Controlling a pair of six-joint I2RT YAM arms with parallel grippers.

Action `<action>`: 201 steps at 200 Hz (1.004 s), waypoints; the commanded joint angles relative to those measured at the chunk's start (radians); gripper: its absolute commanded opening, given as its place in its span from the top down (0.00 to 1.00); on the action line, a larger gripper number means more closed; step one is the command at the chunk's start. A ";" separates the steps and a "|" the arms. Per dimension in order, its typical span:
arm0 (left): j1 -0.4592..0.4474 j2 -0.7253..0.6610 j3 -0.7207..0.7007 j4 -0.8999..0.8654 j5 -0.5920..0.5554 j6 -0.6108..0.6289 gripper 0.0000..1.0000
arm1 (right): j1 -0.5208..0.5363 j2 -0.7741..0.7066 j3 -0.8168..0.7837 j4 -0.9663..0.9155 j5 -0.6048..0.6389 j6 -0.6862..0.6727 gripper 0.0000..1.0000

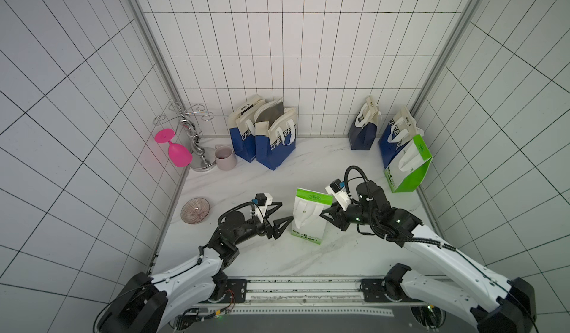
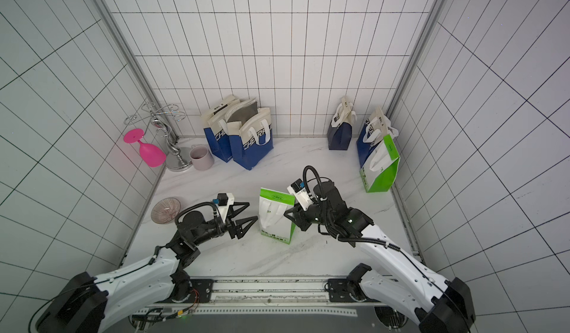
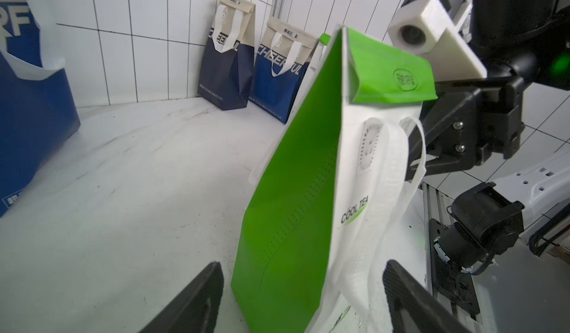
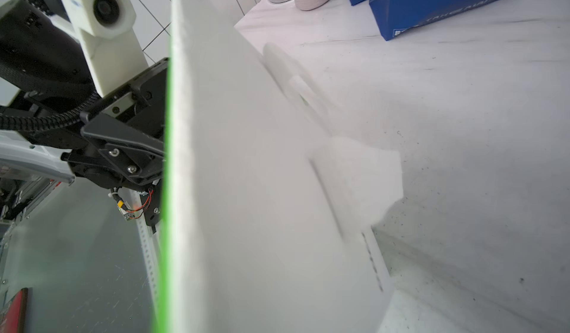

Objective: Open the takeout bag
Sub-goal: Move the takeout bag to the center of the board, then open the takeout bag at the center of the board.

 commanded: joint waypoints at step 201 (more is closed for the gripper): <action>-0.181 0.282 0.089 0.305 -0.040 -0.021 1.00 | 0.020 -0.195 0.348 -0.268 0.174 -0.281 0.69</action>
